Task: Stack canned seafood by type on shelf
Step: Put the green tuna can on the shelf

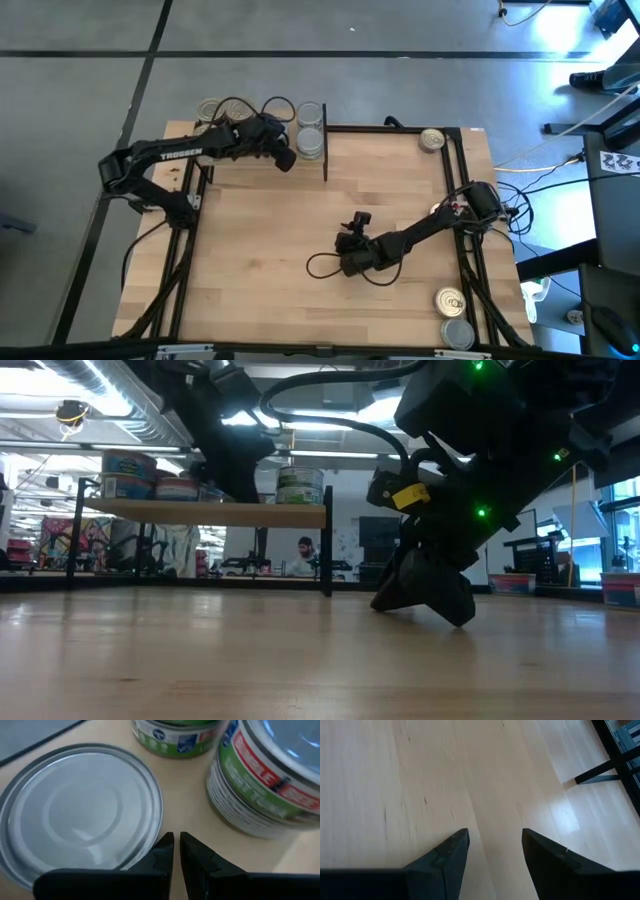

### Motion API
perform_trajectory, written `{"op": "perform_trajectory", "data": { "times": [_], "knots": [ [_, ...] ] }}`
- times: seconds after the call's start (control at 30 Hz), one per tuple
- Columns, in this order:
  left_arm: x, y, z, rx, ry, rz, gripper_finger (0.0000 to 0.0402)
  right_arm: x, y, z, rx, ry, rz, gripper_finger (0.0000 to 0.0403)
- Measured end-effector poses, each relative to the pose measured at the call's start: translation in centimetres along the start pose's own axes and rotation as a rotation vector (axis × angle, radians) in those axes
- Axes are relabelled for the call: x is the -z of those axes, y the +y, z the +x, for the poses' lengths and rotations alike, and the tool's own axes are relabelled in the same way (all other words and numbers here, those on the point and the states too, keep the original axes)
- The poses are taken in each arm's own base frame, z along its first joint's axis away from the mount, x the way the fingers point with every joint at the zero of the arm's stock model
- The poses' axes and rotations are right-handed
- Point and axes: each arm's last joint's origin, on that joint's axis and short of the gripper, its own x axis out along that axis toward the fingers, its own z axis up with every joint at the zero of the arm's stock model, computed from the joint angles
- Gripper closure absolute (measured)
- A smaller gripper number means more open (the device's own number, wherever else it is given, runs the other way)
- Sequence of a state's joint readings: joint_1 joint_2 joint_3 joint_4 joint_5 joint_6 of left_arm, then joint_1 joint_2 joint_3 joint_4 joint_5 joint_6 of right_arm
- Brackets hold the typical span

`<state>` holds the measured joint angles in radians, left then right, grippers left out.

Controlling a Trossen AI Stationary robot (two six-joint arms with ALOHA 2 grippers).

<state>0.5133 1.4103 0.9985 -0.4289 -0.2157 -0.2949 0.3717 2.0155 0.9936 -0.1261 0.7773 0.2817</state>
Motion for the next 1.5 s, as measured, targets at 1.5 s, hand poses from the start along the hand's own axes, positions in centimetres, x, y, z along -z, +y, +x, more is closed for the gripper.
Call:
{"op": "perform_trajectory", "data": {
  "times": [1.5],
  "knots": [
    [-1.1,1.4,-0.7,-0.094,-0.078,0.196,0.0373,-0.2,-0.1,0.2,-0.001,-0.011,0.018,0.0214]
  ]
}}
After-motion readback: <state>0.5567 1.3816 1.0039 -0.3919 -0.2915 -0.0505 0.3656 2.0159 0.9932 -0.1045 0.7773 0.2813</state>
